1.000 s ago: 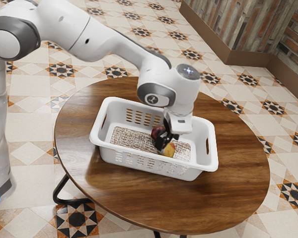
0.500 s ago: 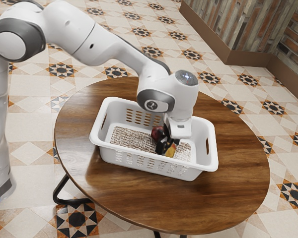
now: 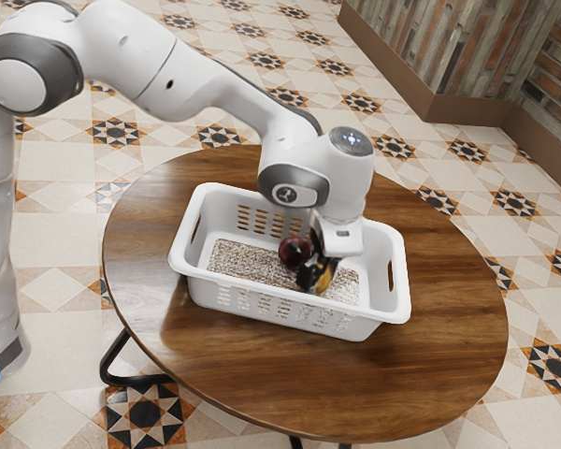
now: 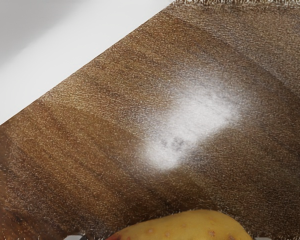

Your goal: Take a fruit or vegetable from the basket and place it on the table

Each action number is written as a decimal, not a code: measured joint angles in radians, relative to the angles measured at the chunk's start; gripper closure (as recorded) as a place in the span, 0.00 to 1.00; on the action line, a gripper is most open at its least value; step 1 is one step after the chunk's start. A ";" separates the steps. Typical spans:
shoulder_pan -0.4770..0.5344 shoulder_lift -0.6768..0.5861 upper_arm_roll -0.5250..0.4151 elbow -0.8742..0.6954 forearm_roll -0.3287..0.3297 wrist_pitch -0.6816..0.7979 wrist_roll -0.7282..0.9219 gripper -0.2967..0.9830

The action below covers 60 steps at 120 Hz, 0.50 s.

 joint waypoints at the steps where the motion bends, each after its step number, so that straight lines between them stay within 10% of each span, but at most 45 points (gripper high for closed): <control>1: 0.000 -0.001 0.000 0.000 0.000 -0.001 -0.001 0.56; 60: -0.047 -0.156 0.190 0.119 -0.004 -0.269 -0.055 0.57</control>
